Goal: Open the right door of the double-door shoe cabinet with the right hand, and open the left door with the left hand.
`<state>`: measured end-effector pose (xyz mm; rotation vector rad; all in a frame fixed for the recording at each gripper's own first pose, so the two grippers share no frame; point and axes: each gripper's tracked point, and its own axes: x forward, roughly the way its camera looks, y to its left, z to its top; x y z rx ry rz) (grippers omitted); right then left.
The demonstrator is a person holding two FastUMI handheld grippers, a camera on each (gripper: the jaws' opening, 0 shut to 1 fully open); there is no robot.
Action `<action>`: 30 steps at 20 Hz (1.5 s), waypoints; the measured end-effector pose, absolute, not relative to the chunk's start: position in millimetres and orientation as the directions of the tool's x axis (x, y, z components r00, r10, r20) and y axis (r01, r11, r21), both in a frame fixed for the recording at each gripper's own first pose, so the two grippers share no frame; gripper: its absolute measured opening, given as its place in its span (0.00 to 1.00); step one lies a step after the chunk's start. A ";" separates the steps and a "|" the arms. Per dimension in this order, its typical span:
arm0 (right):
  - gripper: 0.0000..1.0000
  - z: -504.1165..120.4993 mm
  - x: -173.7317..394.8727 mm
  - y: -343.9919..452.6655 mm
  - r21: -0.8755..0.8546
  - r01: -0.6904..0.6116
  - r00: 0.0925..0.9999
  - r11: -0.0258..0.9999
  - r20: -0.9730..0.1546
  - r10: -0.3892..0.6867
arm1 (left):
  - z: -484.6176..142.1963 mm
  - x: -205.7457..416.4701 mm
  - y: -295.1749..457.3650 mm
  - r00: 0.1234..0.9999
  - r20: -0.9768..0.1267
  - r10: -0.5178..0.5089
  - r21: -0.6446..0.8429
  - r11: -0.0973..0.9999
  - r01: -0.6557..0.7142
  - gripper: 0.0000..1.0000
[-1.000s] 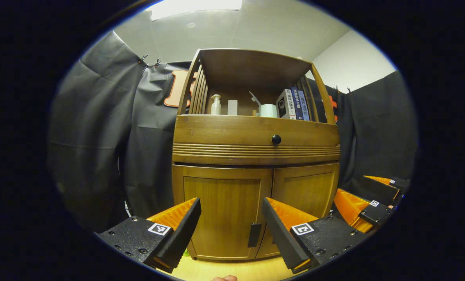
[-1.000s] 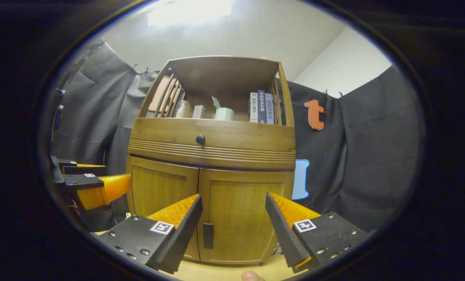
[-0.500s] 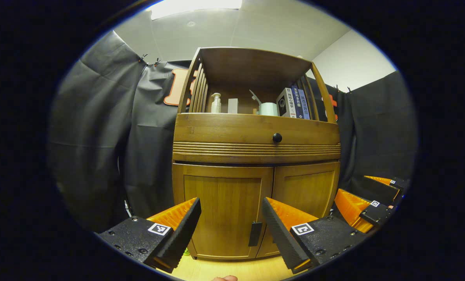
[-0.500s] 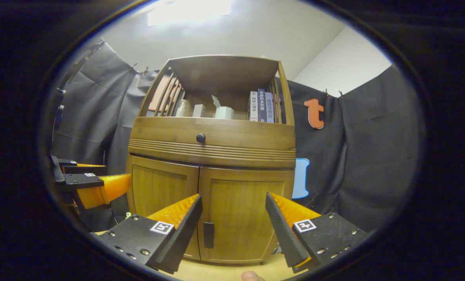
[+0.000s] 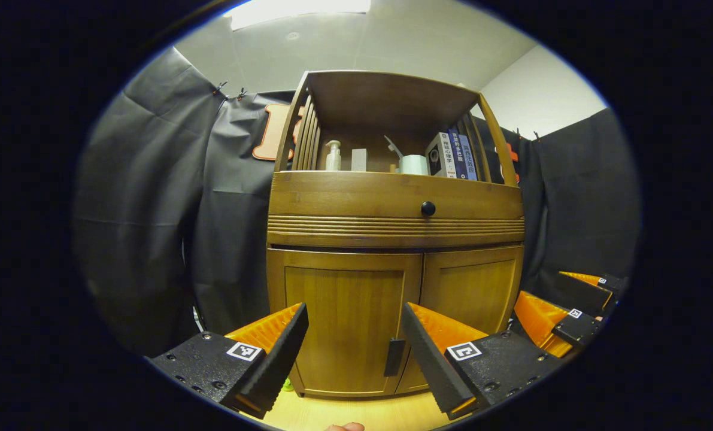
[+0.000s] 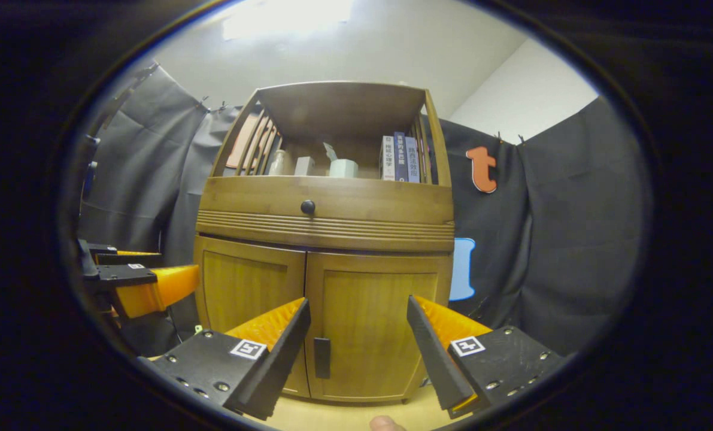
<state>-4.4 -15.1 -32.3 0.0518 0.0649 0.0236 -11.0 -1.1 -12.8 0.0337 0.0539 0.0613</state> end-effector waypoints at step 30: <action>0.51 -203.6 91.4 65.5 0.096 -0.115 0.895 0.989 -0.422 0.145 | 0.5 -32.6 87.6 0.957 -0.003 0.289 0.165 0.944 -0.285 0.94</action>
